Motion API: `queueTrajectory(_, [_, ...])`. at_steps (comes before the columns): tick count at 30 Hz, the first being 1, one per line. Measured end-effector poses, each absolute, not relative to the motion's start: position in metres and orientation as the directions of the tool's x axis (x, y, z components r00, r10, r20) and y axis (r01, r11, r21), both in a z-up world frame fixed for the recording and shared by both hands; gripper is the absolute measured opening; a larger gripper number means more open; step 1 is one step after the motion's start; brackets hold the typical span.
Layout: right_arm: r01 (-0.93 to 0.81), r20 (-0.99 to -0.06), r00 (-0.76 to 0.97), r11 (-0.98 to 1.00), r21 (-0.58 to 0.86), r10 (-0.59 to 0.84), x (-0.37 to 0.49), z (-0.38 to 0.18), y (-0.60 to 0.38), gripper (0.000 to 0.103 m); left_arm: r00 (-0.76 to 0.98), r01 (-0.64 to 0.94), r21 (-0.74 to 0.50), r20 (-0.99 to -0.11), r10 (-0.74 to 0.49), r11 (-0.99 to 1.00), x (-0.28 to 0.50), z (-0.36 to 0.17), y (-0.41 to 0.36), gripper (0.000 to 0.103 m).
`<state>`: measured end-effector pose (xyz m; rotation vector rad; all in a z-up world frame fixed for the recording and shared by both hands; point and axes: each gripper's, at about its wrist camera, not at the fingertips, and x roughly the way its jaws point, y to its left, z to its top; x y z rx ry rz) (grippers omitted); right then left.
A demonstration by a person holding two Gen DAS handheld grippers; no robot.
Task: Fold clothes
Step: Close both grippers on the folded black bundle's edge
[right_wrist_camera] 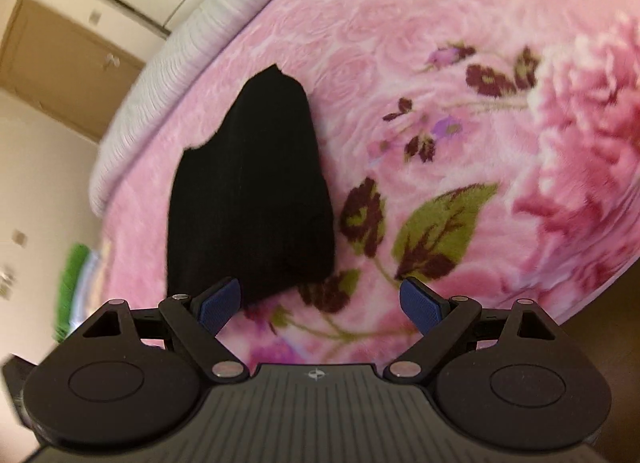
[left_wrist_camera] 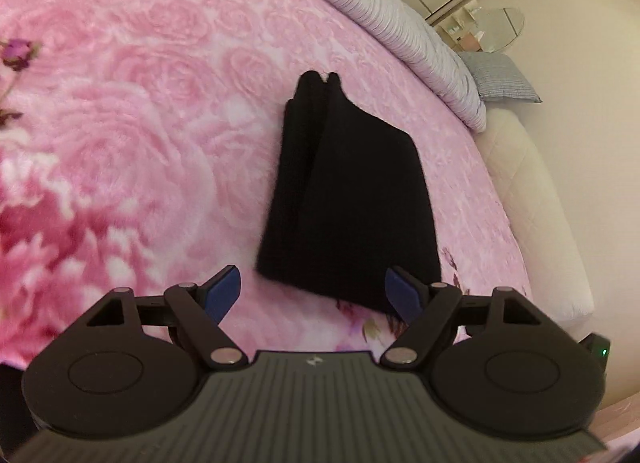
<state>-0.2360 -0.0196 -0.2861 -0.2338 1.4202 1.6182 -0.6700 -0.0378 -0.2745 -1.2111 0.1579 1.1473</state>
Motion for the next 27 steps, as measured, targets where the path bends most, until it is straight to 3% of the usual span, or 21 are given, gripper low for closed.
queueTrajectory(9, [-0.672, -0.621, -0.595, 0.108, 0.733, 0.51, -0.226, -0.298, 0.004, 0.086, 0.562, -0.64, -0.754, -0.592, 0.577, -0.151, -0.685, -0.306, -0.002, 0.075])
queueTrajectory(20, [-0.653, -0.601, -0.614, 0.098, 0.751, 0.513, -0.222, -0.305, 0.034, 0.08, 0.586, -0.645, -0.749, -0.614, 0.529, -0.155, -0.68, -0.322, 0.042, 0.072])
queueTrajectory(27, [-0.65, -0.594, -0.629, 0.081, 0.756, 0.501, -0.225, -0.309, 0.06, 0.075, 0.627, -0.608, -0.779, -0.589, 0.511, -0.152, -0.68, -0.333, 0.062, 0.063])
